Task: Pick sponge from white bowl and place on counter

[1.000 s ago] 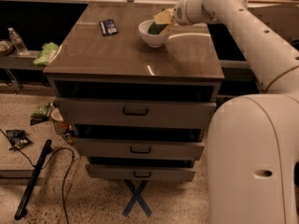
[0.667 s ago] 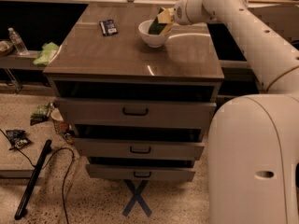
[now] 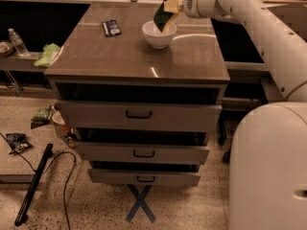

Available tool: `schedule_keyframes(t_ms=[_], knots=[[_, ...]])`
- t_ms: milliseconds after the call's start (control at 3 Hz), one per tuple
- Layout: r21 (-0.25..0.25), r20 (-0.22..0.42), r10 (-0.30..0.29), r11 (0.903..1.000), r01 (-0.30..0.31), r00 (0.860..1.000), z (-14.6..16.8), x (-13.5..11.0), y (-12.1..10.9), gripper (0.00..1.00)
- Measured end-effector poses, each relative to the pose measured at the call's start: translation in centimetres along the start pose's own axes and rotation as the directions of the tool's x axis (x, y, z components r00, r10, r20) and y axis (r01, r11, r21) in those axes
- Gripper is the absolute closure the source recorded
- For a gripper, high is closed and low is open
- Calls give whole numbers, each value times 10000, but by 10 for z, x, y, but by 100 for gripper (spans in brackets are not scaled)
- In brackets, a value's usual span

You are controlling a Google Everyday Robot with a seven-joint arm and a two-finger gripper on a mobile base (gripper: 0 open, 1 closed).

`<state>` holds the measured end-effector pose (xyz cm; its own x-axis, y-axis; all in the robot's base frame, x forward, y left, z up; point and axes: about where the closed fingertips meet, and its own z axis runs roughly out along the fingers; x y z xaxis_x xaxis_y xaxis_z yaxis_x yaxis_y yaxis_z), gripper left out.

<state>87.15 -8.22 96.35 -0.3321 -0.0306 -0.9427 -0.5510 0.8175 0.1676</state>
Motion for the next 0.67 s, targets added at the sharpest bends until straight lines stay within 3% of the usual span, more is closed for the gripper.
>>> schedule_keyframes(t_ms=[333, 667], knots=[[376, 855, 606, 9972, -640, 9945, -30, -24, -16, 100], [1266, 1160, 1180, 9831, -1325, 9862, -69, -28, -50, 100]])
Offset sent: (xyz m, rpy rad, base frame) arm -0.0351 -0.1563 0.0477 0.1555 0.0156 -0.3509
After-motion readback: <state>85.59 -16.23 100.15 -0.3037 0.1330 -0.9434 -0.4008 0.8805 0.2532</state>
